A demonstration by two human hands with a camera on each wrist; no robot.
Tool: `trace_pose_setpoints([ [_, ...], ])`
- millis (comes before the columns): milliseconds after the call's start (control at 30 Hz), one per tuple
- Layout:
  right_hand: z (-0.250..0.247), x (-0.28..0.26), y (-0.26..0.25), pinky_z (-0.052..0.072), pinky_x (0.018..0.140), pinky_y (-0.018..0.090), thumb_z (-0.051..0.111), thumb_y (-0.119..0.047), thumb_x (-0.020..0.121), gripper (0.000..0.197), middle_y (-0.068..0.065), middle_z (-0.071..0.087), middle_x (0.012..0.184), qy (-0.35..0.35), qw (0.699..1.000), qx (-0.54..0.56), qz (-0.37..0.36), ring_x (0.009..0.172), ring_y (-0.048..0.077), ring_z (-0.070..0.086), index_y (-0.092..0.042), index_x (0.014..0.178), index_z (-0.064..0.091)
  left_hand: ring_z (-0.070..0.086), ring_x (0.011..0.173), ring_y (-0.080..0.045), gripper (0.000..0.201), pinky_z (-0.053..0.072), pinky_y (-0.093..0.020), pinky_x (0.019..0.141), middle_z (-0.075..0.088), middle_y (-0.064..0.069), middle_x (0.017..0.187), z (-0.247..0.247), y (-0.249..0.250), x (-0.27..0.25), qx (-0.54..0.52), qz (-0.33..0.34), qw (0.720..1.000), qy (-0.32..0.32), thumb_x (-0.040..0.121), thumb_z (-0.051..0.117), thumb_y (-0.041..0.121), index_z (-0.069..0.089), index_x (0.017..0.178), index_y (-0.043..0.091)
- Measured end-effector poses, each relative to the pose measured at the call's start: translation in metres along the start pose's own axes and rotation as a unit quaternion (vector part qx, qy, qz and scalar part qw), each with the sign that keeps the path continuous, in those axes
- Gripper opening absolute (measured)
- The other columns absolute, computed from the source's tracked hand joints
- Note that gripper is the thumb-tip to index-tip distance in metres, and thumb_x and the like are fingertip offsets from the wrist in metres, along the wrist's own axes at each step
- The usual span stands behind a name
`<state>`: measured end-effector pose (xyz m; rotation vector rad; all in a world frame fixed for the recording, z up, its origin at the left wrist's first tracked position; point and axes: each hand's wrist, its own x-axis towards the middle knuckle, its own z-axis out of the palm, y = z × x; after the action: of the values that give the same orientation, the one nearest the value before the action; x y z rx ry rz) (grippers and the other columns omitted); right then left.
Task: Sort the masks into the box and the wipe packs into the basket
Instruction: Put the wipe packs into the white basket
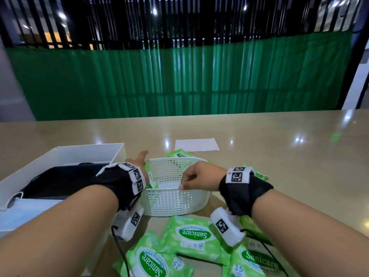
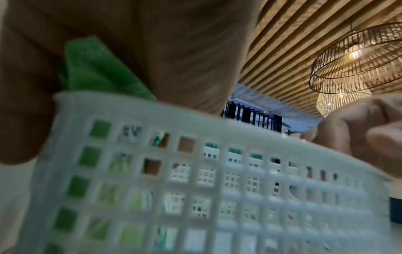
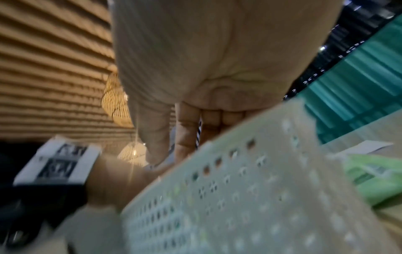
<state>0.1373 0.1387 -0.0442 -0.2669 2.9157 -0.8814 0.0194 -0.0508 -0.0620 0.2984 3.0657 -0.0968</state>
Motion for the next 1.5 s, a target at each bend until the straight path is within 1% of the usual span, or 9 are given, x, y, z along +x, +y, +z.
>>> trace_pose_setpoints([
  [133, -0.04, -0.034, 0.035, 0.047, 0.075, 0.02, 0.067, -0.032, 0.086, 0.013, -0.003, 0.068, 0.088, 0.12, 0.991, 0.015, 0.055, 0.083, 0.012, 0.061, -0.02, 0.087, 0.069, 0.058, 0.087, -0.022, 0.068, 0.054, -0.038, 0.081, 0.055, -0.005, 0.107, -0.003, -0.008, -0.003, -0.007, 0.021, 1.0, -0.007, 0.078, 0.057, 0.025, 0.024, 0.138, 0.03],
  [233, -0.061, -0.067, 0.075, 0.039, 0.067, 0.011, 0.066, -0.028, 0.086, 0.008, -0.007, 0.063, 0.09, 0.069, 0.981, -0.1, 0.152, 0.085, 0.01, 0.057, -0.026, 0.092, 0.063, 0.053, 0.069, -0.015, 0.058, 0.049, -0.027, 0.062, 0.05, -0.002, 0.085, -0.004, -0.012, -0.003, -0.055, 0.021, 0.998, -0.01, 0.078, 0.061, 0.026, 0.032, 0.128, 0.028],
  [467, -0.04, -0.111, 0.11, 0.041, 0.094, 0.025, 0.078, -0.049, 0.07, 0.08, -0.007, 0.052, 0.129, -0.211, 0.913, -0.231, 0.261, 0.114, 0.013, 0.052, -0.025, 0.136, 0.039, 0.06, 0.079, -0.026, 0.052, 0.054, -0.031, 0.076, 0.054, -0.009, 0.104, 0.0, 0.0, 0.003, -0.158, -0.015, 0.987, -0.013, 0.085, 0.059, 0.025, 0.037, 0.131, 0.027],
  [600, -0.028, -0.11, 0.118, 0.043, 0.094, 0.028, 0.076, -0.076, 0.022, 0.132, -0.01, 0.046, 0.116, -0.244, 0.914, -0.237, 0.222, 0.114, 0.013, 0.05, -0.022, 0.135, 0.037, 0.051, 0.068, -0.022, 0.046, 0.042, -0.026, 0.055, 0.048, -0.013, 0.107, 0.004, 0.005, 0.002, -0.233, -0.015, 0.972, 0.004, 0.094, 0.044, 0.022, 0.036, 0.138, 0.029],
  [700, -0.025, -0.112, 0.119, 0.042, 0.101, 0.036, 0.085, -0.052, 0.053, 0.117, -0.006, 0.038, 0.124, -0.223, 0.911, -0.253, 0.236, 0.123, 0.017, 0.045, -0.023, 0.146, 0.02, 0.053, 0.085, -0.03, 0.045, 0.043, -0.029, 0.072, 0.042, -0.017, 0.126, 0.01, 0.006, -0.001, -0.299, -0.034, 0.954, 0.022, 0.096, 0.038, 0.024, 0.037, 0.139, 0.034],
  [800, -0.026, -0.115, 0.124, 0.044, 0.1, 0.036, 0.087, -0.04, 0.058, 0.113, -0.005, 0.038, 0.127, -0.204, 0.915, -0.254, 0.237, 0.123, 0.018, 0.045, -0.024, 0.145, 0.018, 0.054, 0.093, -0.036, 0.045, 0.043, -0.033, 0.087, 0.04, -0.019, 0.127, 0.014, 0.005, 0.0, -0.31, -0.037, 0.949, 0.035, 0.096, 0.034, 0.026, 0.037, 0.139, 0.036],
  [1067, -0.053, -0.121, 0.11, 0.046, 0.057, 0.019, 0.077, -0.035, 0.064, 0.076, -0.003, 0.062, 0.101, -0.064, 0.963, -0.14, 0.222, 0.066, 0.008, 0.055, -0.025, 0.123, 0.03, 0.052, 0.074, -0.028, 0.041, 0.044, -0.031, 0.076, 0.039, -0.013, 0.104, 0.016, 0.004, 0.001, -0.343, -0.032, 0.938, 0.037, 0.097, 0.034, 0.025, 0.041, 0.136, 0.036],
  [1267, -0.104, -0.14, 0.071, 0.049, 0.074, 0.032, 0.067, -0.035, 0.043, 0.07, 0.015, 0.059, 0.106, 0.04, 0.974, 0.144, 0.171, 0.082, 0.021, 0.058, -0.029, 0.111, 0.047, 0.052, 0.069, -0.026, 0.039, 0.04, -0.029, 0.067, 0.043, -0.013, 0.101, 0.018, 0.003, 0.001, -0.359, -0.031, 0.932, 0.042, 0.097, 0.035, 0.027, 0.044, 0.133, 0.037],
  [1500, -0.079, -0.076, 0.01, 0.048, 0.052, 0.029, 0.051, -0.03, 0.073, 0.051, 0.02, 0.052, 0.096, -0.01, 0.914, 0.358, 0.19, 0.068, 0.033, 0.06, -0.006, 0.118, 0.047, 0.049, 0.066, -0.021, 0.039, 0.036, -0.026, 0.054, 0.044, -0.013, 0.106, 0.013, 0.004, -0.002, -0.375, -0.042, 0.926, 0.024, 0.097, 0.036, 0.022, 0.045, 0.132, 0.037],
])
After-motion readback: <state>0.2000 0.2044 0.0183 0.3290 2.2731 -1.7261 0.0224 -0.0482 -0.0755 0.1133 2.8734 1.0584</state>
